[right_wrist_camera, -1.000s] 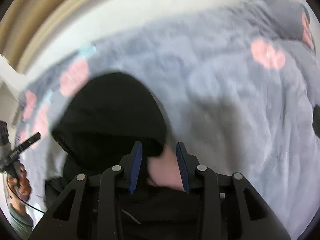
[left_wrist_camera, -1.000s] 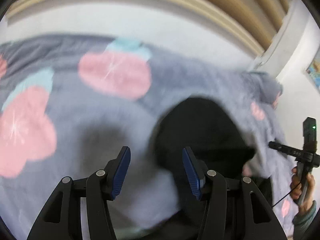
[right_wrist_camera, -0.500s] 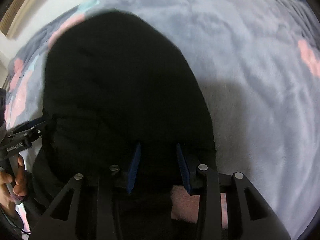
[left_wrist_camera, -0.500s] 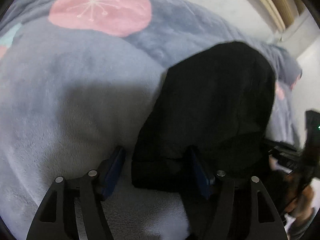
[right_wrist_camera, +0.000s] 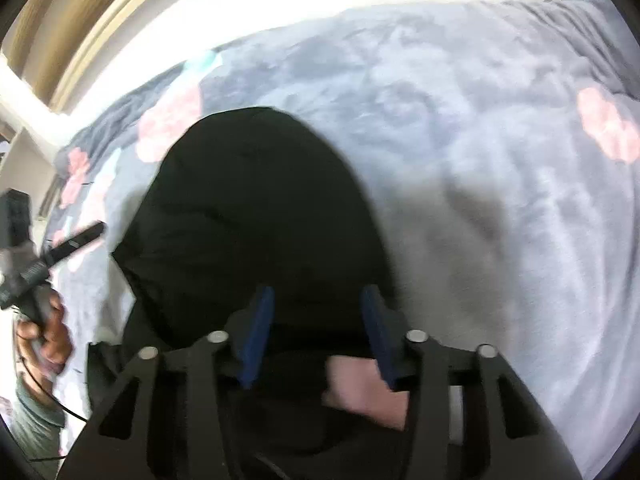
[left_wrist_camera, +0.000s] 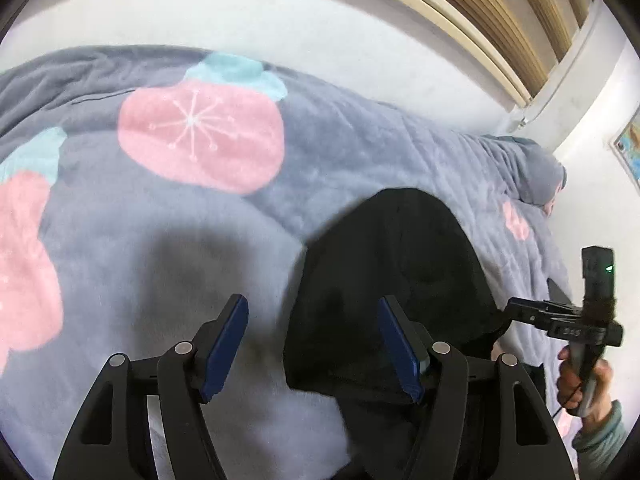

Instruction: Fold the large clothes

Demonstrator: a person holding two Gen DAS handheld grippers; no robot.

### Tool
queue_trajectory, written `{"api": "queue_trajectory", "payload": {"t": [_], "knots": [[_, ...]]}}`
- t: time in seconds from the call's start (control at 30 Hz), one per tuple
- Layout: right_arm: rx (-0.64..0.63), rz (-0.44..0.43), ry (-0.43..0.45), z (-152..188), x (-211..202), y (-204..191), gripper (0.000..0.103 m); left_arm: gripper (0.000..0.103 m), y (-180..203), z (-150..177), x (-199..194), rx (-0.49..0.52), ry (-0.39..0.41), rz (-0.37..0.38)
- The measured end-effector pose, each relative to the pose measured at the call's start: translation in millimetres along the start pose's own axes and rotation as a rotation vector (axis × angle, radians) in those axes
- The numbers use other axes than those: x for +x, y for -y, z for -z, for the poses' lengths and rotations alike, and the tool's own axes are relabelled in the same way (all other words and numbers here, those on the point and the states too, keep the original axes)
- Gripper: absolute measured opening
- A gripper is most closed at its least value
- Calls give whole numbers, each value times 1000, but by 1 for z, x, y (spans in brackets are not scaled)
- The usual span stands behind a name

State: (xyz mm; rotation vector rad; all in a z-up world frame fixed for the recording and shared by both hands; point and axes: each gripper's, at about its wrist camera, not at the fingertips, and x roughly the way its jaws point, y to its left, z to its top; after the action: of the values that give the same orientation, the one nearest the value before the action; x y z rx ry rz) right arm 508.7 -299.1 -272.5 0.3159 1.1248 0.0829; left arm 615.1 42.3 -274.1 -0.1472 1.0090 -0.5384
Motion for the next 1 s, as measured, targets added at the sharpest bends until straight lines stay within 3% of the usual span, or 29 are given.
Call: {"api": "queue_trajectory", "payload": {"t": [0.2, 0.47, 0.67, 0.83, 0.9, 0.93, 0.97, 1.0], "knots": [[55, -40, -15, -12, 11, 25, 55, 69, -8, -13, 28, -28, -95, 64], [46, -52, -62, -33, 51, 26, 55, 69, -11, -14, 75, -52, -185, 133], [7, -80, -82, -45, 66, 26, 77, 69, -6, -19, 101, -50, -246, 225], [-15, -151, -110, -58, 83, 19, 77, 70, 3, -22, 119, -16, -274, 203], [-39, -162, -124, -60, 90, 11, 75, 69, 10, -23, 118, 9, -266, 177], [-69, -160, -124, -59, 91, 2, 69, 66, 16, -22, 115, 32, -255, 166], [-97, -148, -122, -59, 91, -6, 56, 57, 21, -22, 111, 57, -242, 158], [-123, -148, -118, -58, 89, -14, 49, 45, 27, -20, 105, 86, -229, 142]]}}
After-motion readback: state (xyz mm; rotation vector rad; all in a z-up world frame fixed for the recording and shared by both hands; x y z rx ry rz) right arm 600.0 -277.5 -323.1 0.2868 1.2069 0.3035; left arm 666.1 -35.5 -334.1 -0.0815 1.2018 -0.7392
